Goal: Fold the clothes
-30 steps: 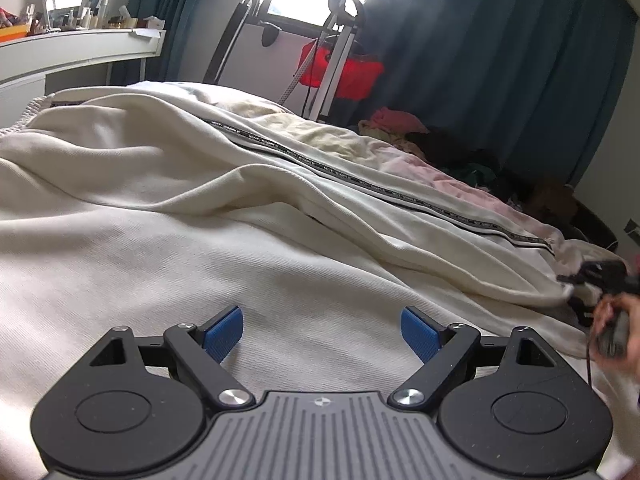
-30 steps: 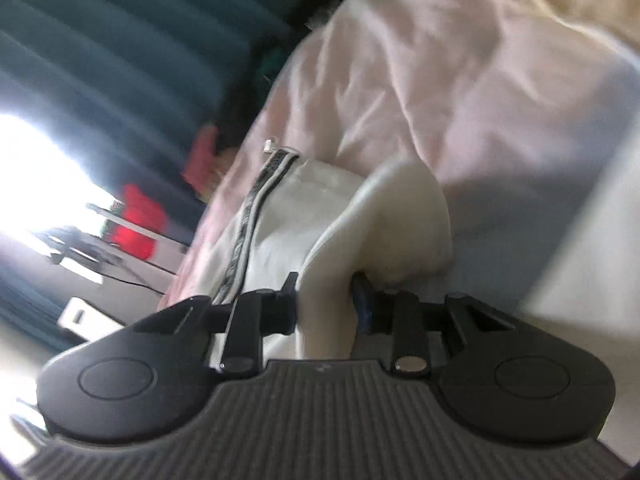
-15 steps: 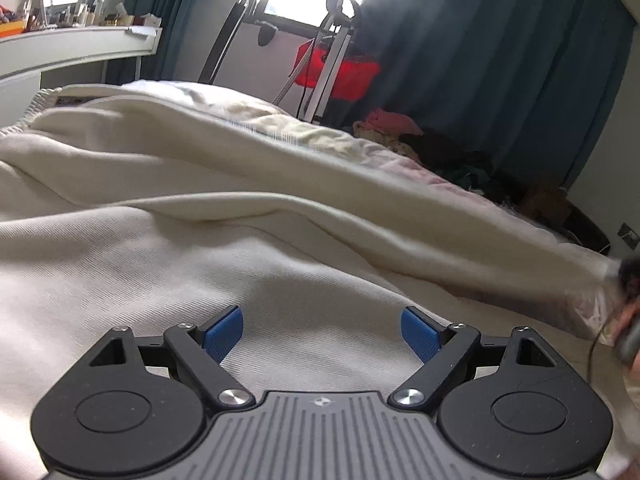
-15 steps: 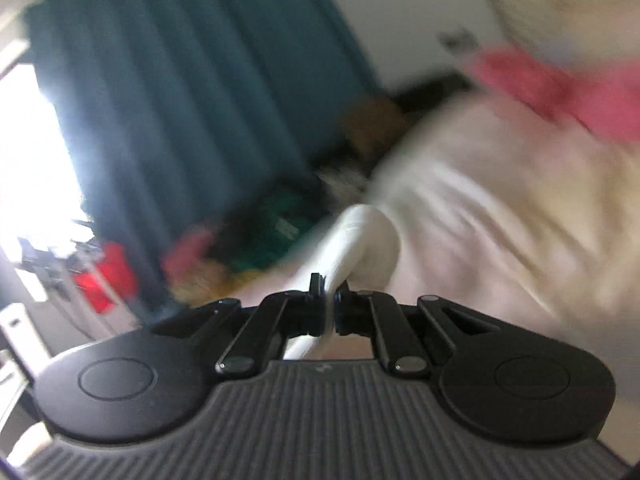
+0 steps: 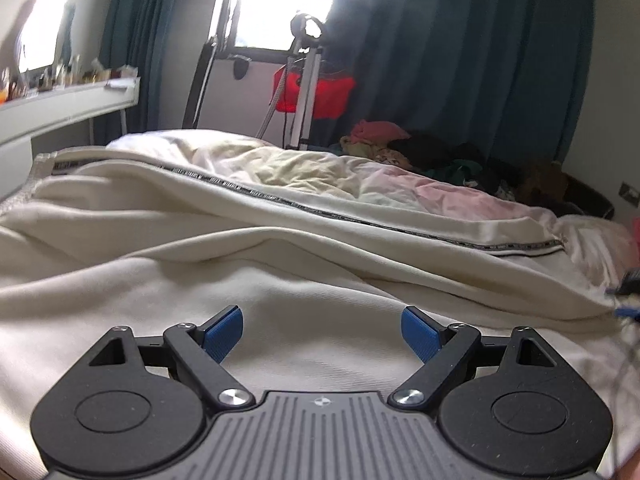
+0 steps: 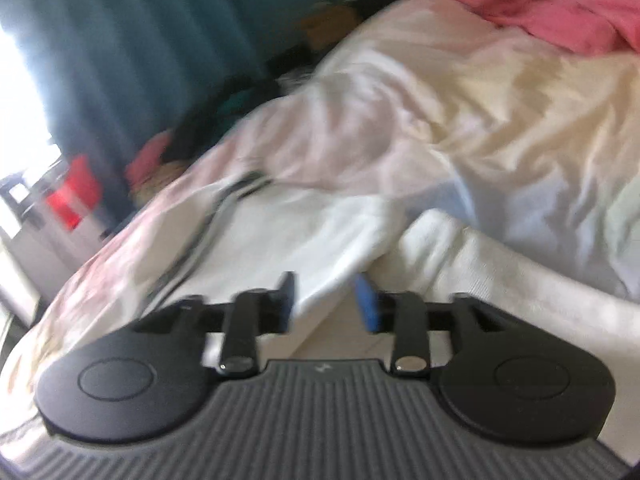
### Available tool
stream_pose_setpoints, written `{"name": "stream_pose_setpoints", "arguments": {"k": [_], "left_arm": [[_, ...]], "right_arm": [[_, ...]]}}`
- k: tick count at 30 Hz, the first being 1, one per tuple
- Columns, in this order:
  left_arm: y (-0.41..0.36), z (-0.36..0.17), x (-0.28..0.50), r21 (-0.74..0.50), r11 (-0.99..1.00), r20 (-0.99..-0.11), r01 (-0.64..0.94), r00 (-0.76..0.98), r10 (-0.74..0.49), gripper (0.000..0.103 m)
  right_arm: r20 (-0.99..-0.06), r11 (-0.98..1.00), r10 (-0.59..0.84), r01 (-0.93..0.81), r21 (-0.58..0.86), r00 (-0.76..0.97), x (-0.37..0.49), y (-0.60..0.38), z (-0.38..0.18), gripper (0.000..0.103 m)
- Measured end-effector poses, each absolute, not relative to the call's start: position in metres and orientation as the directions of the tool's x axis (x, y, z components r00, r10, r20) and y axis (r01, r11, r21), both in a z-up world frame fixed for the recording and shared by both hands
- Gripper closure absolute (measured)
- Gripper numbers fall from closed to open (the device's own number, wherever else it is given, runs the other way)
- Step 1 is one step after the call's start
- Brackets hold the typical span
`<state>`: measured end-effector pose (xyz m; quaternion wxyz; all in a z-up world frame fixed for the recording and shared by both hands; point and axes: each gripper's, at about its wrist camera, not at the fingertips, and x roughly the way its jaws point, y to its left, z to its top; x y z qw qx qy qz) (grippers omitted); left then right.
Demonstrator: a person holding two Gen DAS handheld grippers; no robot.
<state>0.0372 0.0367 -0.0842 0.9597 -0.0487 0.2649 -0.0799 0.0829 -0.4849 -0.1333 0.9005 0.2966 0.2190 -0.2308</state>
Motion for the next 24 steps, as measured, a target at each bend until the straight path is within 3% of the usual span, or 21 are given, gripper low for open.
{"name": "stream_pose_setpoints", "arguments": {"k": [1,2,4,7,14,18,24], "left_arm": [[0.034,-0.083,0.034,-0.119,0.984,-0.496,0.136,0.85,-0.177,0.015],[0.033,-0.081,0.031,-0.106,0.984,-0.491,0.144,0.853,-0.177,0.015],[0.031,-0.076,0.024,-0.087,0.983,-0.48,0.159,0.858,-0.182,0.015],[0.032,-0.066,0.01,-0.09,0.979,-0.47,0.18,0.859,-0.201,0.015],[0.044,-0.045,-0.028,-0.083,0.982,-0.467,0.171,0.863,-0.19,0.011],[0.07,-0.044,-0.03,-0.154,0.985,-0.524,0.082,0.838,-0.152,0.011],[0.15,-0.038,-0.027,-0.329,0.925,-0.607,-0.191,0.793,-0.052,0.011]], "right_arm": [[-0.518,0.745,-0.268,0.516,0.424,0.812,0.074,-0.475,-0.124,0.048],[-0.489,0.776,-0.253,0.477,0.413,0.835,0.064,-0.462,-0.112,0.033],[-0.461,0.819,-0.206,0.41,0.402,0.863,0.043,-0.434,-0.091,0.017],[-0.459,0.896,-0.068,0.257,0.362,0.886,0.019,-0.389,-0.064,0.019],[-0.426,0.977,0.042,0.053,0.209,0.904,-0.02,-0.321,-0.034,0.019],[-0.423,0.985,0.016,0.059,0.163,0.906,-0.02,-0.314,-0.034,0.019],[-0.483,0.98,-0.079,0.157,0.123,0.872,-0.008,-0.326,-0.047,0.019]]}}
